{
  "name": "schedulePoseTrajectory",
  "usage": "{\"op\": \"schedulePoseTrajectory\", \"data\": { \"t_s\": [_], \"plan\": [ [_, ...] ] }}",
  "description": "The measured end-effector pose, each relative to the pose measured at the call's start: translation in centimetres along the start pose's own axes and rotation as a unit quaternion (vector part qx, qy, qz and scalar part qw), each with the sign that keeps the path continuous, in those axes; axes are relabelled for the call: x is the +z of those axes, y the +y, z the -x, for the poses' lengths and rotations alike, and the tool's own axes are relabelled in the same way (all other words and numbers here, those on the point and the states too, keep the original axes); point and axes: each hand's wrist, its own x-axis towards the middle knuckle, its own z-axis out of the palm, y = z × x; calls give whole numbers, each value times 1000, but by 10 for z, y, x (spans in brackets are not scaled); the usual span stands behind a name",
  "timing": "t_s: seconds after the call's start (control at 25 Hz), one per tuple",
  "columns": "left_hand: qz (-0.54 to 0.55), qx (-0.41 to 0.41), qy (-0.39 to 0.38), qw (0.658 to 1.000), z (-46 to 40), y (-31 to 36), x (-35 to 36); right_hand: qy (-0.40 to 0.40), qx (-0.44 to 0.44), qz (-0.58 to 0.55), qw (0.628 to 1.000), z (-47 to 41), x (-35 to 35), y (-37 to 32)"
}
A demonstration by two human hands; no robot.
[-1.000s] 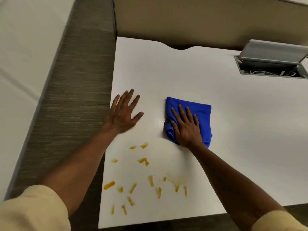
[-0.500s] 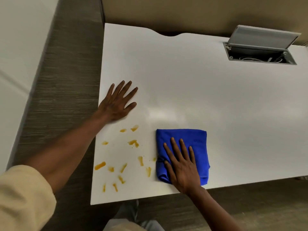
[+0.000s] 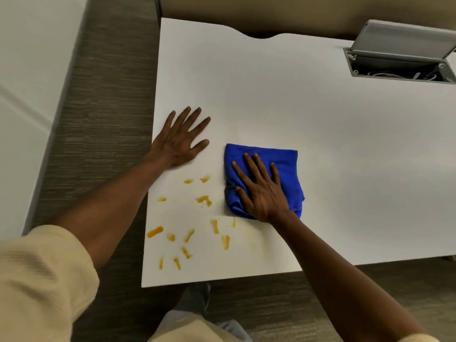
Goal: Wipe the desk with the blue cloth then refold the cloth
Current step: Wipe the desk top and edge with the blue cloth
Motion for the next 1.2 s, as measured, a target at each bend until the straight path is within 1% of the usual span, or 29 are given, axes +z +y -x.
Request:
{"op": "schedulePoseTrajectory", "data": {
  "t_s": [0.12,0.32,0.48,0.68,0.76,0.88,1.0,1.08,1.2],
  "plan": [
    [1,-2,-1,1000,1,-1,0,15,-12,-7,1000,48,16,-4],
    [4,-8,-13,1000,-1,1,-1,-3,23,-9,1000,140,38,-32],
    [4,-11,-15,1000,-1,1,-2,-30,25,0,999,133,31,-31],
    [-3,-12,-8,1000,0,2,-3,-15,52,-31,998,48,8,-20],
    [0,-9,-9,1000,-1,2,-5,-17,54,-34,998,30,2,-18],
    [3,-7,-10,1000,1,2,-4,-14,32,-24,999,67,14,-22],
    [3,-12,-12,1000,1,0,-3,-6,48,-10,999,146,38,-34],
    [4,-13,-7,1000,0,0,-1,-11,56,-20,998,183,48,-40],
    [9,-13,-5,1000,-1,0,2,-35,45,-27,998,185,45,-33]
  ]
}}
